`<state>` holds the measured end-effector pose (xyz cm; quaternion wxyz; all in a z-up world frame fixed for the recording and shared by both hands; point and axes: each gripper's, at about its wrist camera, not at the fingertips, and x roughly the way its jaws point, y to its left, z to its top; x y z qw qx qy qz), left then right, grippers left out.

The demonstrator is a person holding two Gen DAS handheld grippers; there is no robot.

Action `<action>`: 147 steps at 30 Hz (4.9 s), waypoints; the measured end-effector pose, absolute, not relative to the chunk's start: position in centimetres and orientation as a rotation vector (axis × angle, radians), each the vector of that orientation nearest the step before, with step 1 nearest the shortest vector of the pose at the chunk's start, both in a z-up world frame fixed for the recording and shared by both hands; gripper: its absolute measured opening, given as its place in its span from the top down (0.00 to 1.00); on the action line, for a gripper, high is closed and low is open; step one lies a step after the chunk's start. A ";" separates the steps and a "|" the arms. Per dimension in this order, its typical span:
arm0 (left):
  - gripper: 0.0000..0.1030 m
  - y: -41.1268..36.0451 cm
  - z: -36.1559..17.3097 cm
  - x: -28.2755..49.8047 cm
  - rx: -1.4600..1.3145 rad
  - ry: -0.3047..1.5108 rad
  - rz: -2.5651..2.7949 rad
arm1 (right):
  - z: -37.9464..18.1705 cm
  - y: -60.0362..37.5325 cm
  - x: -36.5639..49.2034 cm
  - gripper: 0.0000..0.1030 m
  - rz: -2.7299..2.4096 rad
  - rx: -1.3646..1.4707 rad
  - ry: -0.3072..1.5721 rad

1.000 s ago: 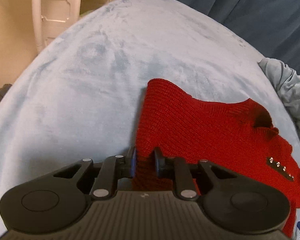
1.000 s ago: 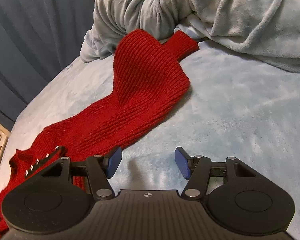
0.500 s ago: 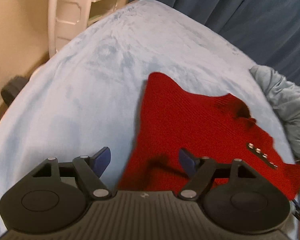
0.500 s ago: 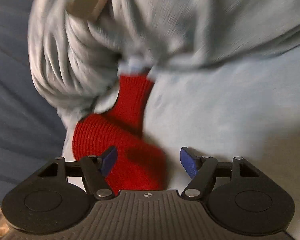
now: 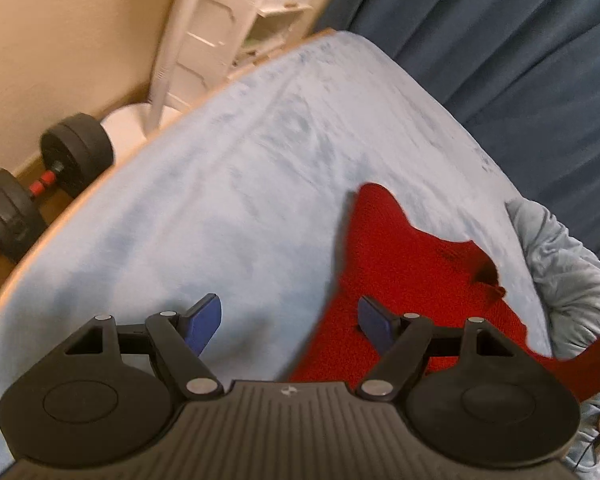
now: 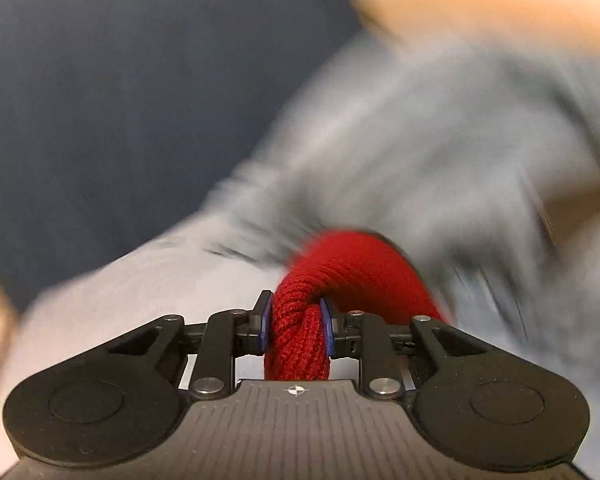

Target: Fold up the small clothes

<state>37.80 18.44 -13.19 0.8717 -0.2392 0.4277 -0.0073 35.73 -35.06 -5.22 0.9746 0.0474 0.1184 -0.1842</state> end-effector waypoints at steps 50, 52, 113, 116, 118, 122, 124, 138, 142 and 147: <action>0.00 9.1 -6.9 3.5 0.017 0.893 -0.213 | -5.7 -19.3 -5.8 0.28 -0.062 0.169 0.691; 0.00 9.2 -6.6 2.8 0.009 0.881 -0.208 | -5.5 -19.1 -6.3 0.28 -0.054 0.167 0.678; 0.00 10.2 -15.8 15.5 0.327 1.031 0.036 | -15.9 -27.6 7.1 0.25 -0.287 0.134 0.990; 0.00 11.9 -16.2 17.5 0.296 1.060 -0.030 | -16.9 -30.1 8.4 0.21 -0.317 0.168 1.012; 0.00 12.9 -16.8 18.5 0.248 1.107 -0.078 | -17.9 -31.9 9.3 0.16 -0.285 0.228 1.054; 0.00 13.9 -18.7 19.4 0.154 1.161 -0.151 | -20.0 -34.2 10.6 0.14 -0.274 0.301 1.105; 0.00 14.8 -19.5 19.3 0.069 1.161 -0.160 | -21.0 -35.2 10.7 0.11 -0.277 0.357 1.102; 0.00 14.6 -19.6 20.7 0.035 1.235 -0.226 | -21.0 -33.2 9.5 0.20 -0.072 0.439 1.115; 0.00 13.8 -19.4 21.4 0.058 1.311 -0.217 | -20.4 -33.9 8.7 0.60 -0.101 0.442 1.112; 0.74 13.0 -16.9 20.6 0.049 1.282 -0.249 | -18.6 -32.8 8.2 0.85 -0.016 0.437 1.064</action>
